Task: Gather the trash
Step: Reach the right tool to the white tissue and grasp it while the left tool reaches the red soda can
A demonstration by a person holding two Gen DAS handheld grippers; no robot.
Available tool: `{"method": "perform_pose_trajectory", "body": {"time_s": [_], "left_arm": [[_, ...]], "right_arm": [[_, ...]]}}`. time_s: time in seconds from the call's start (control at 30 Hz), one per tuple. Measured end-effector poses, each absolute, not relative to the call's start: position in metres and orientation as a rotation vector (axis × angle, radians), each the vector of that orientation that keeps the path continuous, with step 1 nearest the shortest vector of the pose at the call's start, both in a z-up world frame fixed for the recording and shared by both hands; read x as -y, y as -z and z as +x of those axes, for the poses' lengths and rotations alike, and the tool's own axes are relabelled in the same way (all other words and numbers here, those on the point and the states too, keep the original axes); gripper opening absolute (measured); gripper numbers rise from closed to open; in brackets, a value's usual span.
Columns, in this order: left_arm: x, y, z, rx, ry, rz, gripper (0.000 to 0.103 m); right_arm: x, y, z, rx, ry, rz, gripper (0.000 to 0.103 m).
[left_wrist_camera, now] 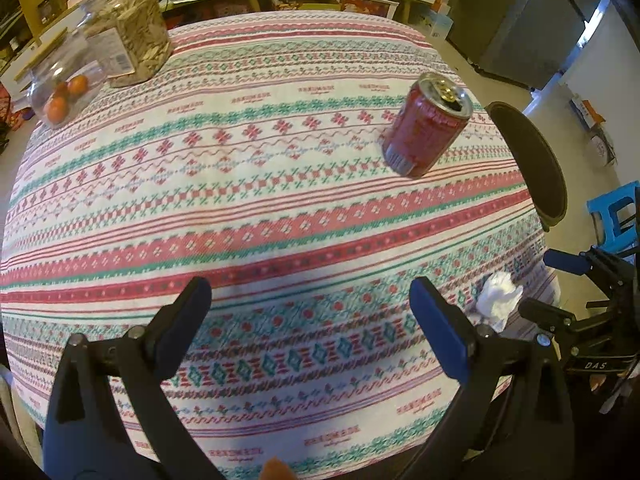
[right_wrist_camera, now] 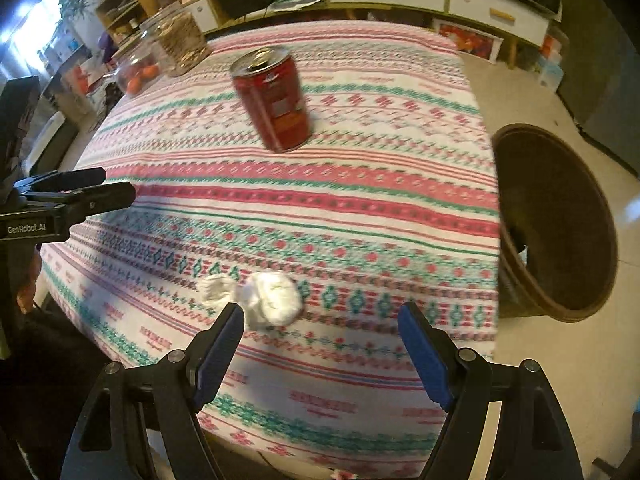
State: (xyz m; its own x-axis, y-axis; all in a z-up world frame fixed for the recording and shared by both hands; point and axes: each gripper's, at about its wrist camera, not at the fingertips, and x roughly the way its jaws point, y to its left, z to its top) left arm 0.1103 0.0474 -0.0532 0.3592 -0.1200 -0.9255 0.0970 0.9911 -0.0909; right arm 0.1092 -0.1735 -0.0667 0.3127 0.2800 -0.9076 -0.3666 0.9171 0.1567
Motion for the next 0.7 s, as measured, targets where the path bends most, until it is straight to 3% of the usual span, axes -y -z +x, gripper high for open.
{"method": "perform_pose_trajectory", "body": {"time_s": [0.5,0.7], "left_arm": [[-0.058,0.053,0.105,-1.212,0.139,-0.027,0.099],[-0.055,0.054,0.105,-1.219,0.146,-0.013,0.099]], "right_arm": [[0.134,0.088,0.111,-1.232,-0.481,-0.105,0.078],[0.121,0.091,0.105,-1.218,-0.507,-0.16,0.062]]}}
